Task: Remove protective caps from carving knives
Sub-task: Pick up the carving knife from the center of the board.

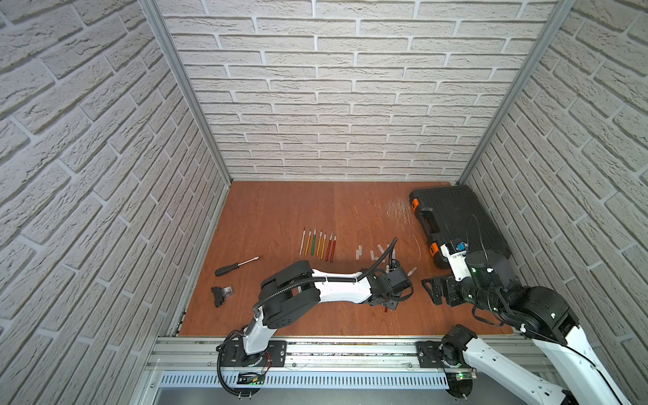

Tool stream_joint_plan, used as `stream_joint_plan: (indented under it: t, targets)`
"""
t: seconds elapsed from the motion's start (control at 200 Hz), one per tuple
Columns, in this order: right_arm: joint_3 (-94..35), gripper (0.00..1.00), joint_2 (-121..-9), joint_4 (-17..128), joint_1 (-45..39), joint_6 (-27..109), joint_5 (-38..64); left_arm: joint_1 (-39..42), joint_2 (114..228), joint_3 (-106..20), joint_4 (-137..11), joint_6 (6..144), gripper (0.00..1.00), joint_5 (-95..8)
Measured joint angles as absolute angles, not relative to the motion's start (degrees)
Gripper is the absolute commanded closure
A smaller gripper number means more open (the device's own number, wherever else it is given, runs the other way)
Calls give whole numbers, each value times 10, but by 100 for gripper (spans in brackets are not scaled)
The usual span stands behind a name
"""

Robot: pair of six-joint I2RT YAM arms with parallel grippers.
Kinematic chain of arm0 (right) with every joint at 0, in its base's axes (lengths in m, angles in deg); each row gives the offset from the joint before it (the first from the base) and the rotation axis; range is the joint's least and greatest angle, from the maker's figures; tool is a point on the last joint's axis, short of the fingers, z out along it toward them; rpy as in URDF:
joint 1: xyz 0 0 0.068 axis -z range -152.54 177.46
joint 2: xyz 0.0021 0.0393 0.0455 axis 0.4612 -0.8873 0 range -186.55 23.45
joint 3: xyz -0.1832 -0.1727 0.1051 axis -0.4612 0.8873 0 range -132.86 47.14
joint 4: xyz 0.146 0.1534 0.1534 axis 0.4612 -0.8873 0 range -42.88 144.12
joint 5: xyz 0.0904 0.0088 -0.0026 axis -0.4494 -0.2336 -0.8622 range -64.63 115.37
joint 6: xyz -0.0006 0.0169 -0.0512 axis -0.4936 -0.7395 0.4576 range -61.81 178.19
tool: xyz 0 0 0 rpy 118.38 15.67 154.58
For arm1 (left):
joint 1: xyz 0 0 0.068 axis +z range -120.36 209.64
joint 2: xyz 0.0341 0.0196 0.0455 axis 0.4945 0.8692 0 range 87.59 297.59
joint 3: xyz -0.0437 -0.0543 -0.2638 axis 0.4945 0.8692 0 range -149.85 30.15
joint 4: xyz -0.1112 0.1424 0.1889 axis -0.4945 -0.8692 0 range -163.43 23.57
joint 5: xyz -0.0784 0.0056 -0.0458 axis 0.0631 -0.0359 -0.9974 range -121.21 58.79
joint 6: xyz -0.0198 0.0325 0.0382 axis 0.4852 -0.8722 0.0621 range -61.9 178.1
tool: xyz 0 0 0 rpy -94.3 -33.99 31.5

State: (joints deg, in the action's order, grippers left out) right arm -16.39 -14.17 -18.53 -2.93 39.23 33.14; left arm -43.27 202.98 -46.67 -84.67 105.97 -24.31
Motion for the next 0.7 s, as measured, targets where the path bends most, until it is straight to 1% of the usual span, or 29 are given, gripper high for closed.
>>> stream_joint_plan:
  t: [0.175, 0.25, 0.295, 0.7]
  targets:
    - [-161, 0, -139, -184, -29, 391, 332, -433, 2043, -487, -863, 1060, 76, -238]
    - [-159, 0, -139, -183, -29, 391, 332, -433, 2047, -494, -869, 1060, 80, -236]
    - [-159, 0, -139, -182, -29, 391, 331, -433, 2048, -496, -873, 1060, 81, -235]
    - [-153, 0, -140, -171, -29, 389, 331, -433, 2057, -522, -959, 1057, 80, -203]
